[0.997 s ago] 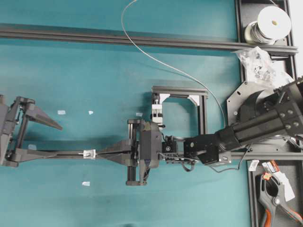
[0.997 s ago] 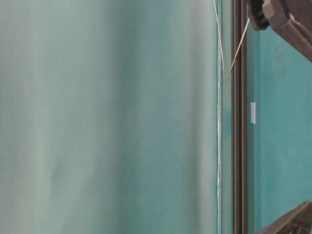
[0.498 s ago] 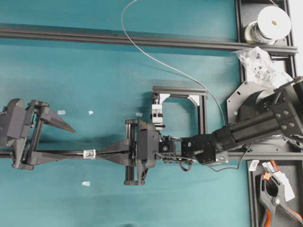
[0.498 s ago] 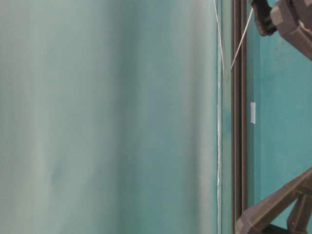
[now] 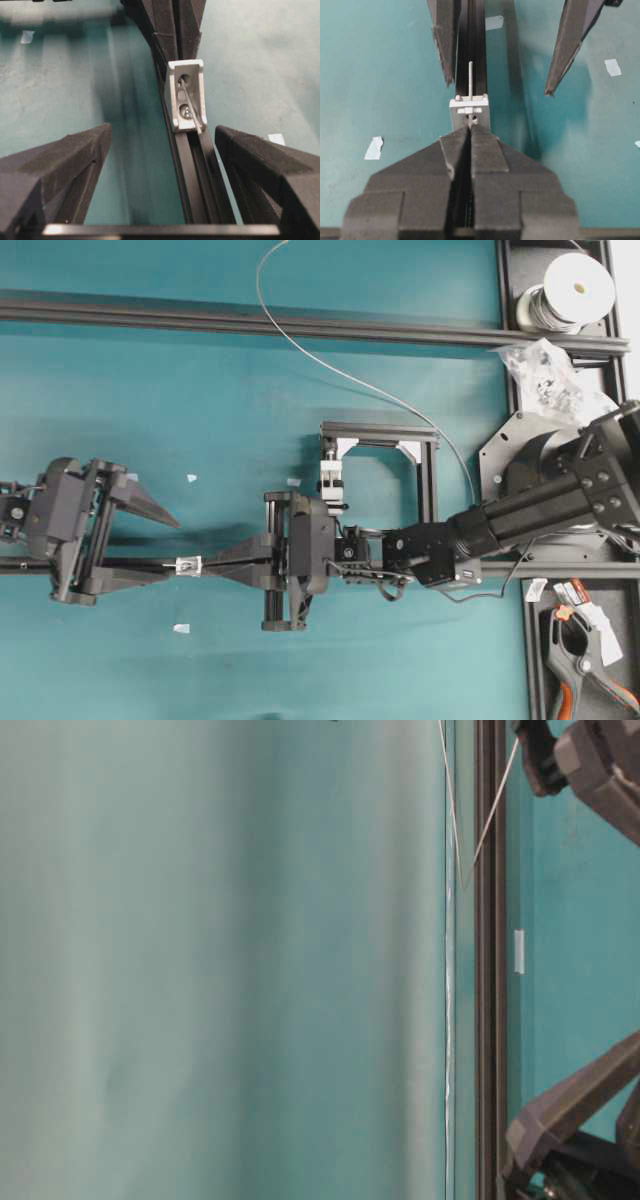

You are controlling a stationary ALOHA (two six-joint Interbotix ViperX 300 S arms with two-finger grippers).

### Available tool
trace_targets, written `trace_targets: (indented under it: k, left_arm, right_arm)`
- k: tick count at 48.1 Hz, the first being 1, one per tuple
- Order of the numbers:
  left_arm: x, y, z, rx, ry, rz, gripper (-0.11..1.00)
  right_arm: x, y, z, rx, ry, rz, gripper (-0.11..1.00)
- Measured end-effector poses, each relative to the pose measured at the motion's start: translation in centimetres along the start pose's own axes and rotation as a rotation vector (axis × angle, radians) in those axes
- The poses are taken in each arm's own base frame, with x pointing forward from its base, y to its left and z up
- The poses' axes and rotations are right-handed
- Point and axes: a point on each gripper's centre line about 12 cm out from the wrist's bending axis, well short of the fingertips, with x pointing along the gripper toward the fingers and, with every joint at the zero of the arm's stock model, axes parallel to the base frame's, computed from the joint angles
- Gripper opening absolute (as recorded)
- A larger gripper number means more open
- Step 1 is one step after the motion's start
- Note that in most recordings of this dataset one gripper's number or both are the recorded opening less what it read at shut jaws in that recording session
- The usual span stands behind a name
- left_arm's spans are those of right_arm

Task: Insert the wire through the hole in the metal fitting.
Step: 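Bring the left gripper in and grasp the protruding wire tip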

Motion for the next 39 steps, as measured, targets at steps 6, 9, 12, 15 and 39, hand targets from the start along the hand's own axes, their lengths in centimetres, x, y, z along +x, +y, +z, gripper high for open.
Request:
trace_targets:
  k: [6, 9, 12, 15, 39]
  left_arm:
    - [0.21, -0.07, -0.02, 0.000, 0.003, -0.001, 0.68]
    - [0.21, -0.07, -0.02, 0.000, 0.003, -0.001, 0.63]
    - [0.21, -0.01, -0.02, 0.000, 0.003, 0.000, 0.56]
    - [0.21, -0.01, -0.02, 0.000, 0.003, 0.000, 0.47]
    - [0.18, -0.87, -0.08, 0.006, 0.004, -0.022, -0.05]
  right_arm:
    - [0.00, 0.01, 0.00, -0.001, 0.000, 0.001, -0.01]
    - [0.00, 0.01, 0.00, -0.001, 0.000, 0.001, -0.01]
    - [-0.02, 0.07, -0.02, -0.001, 0.000, 0.003, 0.00]
    - [-0.01, 0.02, 0.06, 0.001, -0.001, 0.001, -0.01]
    - [0.00, 0.01, 0.00, -0.001, 0.000, 0.001, -0.01]
